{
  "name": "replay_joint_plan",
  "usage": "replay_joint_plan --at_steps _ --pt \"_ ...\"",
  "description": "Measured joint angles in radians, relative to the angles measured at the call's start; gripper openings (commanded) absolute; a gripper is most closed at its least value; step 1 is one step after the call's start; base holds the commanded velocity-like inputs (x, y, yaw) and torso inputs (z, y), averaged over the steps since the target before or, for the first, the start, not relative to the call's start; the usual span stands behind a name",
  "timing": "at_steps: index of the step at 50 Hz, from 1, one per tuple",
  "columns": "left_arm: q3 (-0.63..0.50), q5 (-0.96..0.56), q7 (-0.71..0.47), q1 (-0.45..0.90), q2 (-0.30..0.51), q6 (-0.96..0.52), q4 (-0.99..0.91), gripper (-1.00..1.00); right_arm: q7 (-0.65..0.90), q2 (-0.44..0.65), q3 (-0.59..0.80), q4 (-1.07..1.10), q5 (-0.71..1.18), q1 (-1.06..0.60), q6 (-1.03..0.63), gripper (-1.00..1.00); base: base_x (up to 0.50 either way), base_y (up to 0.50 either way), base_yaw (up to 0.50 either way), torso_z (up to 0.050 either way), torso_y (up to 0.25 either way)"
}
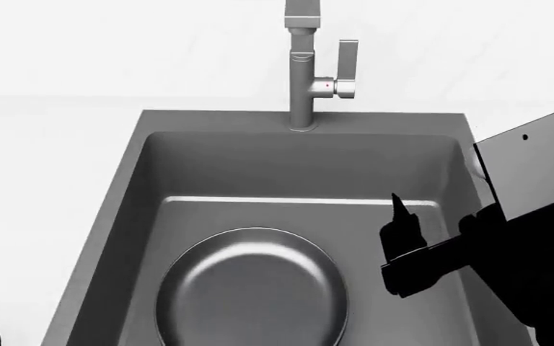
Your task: Pick the pan and sponge and place them into the sink. Then turn on the water.
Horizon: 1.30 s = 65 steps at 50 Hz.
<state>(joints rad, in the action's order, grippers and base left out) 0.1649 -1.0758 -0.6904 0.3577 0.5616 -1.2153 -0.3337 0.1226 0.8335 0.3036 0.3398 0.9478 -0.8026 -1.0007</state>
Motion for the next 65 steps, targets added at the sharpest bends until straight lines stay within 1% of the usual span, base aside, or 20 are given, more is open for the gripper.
replay_joint_plan --at_steps 13,22,28,37,44,50,65 --pt "-0.007 -0.002 -0.010 0.012 0.000 -0.014 0.002 -1.00 0.000 0.006 -0.004 0.000 -0.002 0.012 0.013 1.00 0.00 0.00 0.00 0.000 0.000" --pt "-0.014 -0.040 -0.041 0.039 0.002 -0.056 0.001 -1.00 -0.001 0.008 -0.004 -0.001 -0.005 0.015 0.020 1.00 0.00 0.00 0.00 0.000 0.000" --pt "-0.021 -0.075 -0.064 0.086 0.005 -0.090 -0.005 -1.00 0.000 0.008 -0.008 -0.003 -0.002 0.018 0.025 1.00 0.00 0.00 0.00 0.000 0.000" --pt "-0.048 -0.119 -0.083 0.202 0.003 -0.134 0.005 -1.00 0.002 -0.004 -0.022 -0.012 0.016 0.020 0.032 1.00 0.00 0.00 0.00 0.000 0.000" --pt "-0.108 -0.119 -0.056 0.313 -0.007 -0.147 0.031 -1.00 0.029 -0.007 -0.065 -0.004 0.056 0.035 0.033 1.00 0.00 0.00 0.00 0.000 0.000" --pt "-0.179 -0.101 -0.007 0.408 -0.027 -0.141 0.066 -1.00 0.053 -0.004 -0.098 0.008 0.086 0.054 0.034 1.00 0.00 0.00 0.00 0.000 0.000" --pt "-0.379 -0.028 0.140 0.607 -0.116 -0.106 0.181 -1.00 0.113 0.016 -0.168 0.044 0.141 0.100 0.032 1.00 0.00 0.00 0.00 0.000 0.000"
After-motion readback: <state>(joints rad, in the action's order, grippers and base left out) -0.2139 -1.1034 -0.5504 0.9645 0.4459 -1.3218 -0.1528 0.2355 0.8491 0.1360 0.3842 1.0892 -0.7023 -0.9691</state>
